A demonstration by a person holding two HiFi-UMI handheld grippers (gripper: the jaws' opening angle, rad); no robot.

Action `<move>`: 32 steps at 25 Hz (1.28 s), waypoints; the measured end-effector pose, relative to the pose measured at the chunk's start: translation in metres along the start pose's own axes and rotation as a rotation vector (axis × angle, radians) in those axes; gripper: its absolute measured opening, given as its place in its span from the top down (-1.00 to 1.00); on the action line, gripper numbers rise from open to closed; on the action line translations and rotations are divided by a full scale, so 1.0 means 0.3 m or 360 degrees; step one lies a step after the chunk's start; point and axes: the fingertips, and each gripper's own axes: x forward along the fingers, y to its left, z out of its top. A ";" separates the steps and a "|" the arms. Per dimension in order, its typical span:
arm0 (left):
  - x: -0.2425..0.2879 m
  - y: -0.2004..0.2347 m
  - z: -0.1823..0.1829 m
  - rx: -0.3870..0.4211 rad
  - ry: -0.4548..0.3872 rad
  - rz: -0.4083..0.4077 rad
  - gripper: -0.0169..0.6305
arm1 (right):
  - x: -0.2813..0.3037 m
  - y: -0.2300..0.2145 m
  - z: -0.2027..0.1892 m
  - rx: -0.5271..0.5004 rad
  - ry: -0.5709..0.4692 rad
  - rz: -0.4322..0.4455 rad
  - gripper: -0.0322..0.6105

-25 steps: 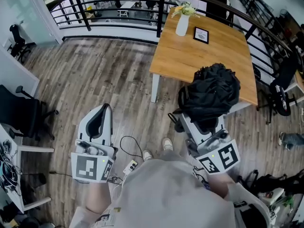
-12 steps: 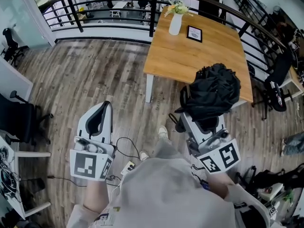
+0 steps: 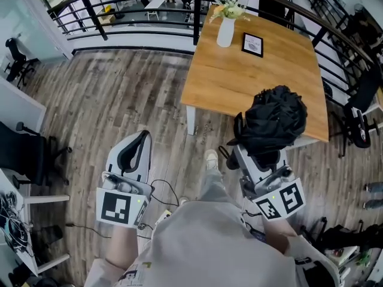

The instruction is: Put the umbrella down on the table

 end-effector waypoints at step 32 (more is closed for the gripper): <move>1.382 0.229 -0.191 -0.0136 0.0342 0.0030 0.90 | 0.943 -1.182 -0.367 0.0423 0.0603 0.0045 0.03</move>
